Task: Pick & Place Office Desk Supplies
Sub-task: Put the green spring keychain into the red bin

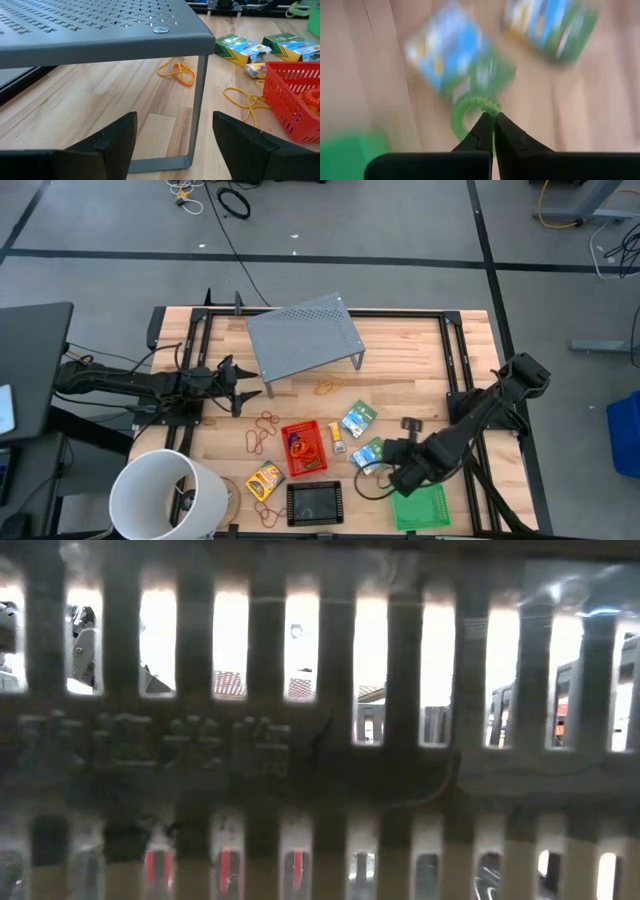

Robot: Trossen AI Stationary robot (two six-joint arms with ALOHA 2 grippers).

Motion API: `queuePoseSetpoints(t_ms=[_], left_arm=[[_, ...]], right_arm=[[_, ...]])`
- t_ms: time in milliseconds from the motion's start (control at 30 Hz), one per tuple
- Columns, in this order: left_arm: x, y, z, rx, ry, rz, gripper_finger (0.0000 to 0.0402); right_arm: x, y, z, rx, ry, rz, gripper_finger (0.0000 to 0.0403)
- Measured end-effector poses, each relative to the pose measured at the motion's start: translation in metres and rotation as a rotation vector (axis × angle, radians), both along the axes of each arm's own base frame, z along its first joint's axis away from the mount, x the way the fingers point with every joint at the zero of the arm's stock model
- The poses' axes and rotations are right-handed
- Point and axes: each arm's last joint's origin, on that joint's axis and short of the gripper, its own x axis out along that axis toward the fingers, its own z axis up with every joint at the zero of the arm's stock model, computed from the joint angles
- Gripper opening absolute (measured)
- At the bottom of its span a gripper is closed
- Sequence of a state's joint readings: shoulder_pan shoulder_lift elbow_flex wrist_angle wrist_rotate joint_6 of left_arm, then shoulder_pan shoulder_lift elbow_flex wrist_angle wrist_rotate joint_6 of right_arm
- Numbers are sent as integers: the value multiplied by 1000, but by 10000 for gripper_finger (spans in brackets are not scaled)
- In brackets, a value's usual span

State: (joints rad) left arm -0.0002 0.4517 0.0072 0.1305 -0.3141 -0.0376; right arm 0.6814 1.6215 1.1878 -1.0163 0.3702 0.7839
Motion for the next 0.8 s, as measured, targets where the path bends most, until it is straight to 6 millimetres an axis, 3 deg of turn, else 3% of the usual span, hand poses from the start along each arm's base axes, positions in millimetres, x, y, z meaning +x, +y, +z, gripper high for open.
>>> queuePoseSetpoints(t_ms=[233,400,600,800], left_arm=[[0,0,0,0,0,0,262],[0,0,0,1,-1,0,262],[0,0,0,-3,-1,1,262],[0,0,0,-15,-1,5,262]], right_arm=[[58,-16,14,-5,-328,205,1],[95,-38,14,-7,-455,358,1],[133,-64,-5,64,-534,501,1],[151,-82,-34,85,-497,544,1]])
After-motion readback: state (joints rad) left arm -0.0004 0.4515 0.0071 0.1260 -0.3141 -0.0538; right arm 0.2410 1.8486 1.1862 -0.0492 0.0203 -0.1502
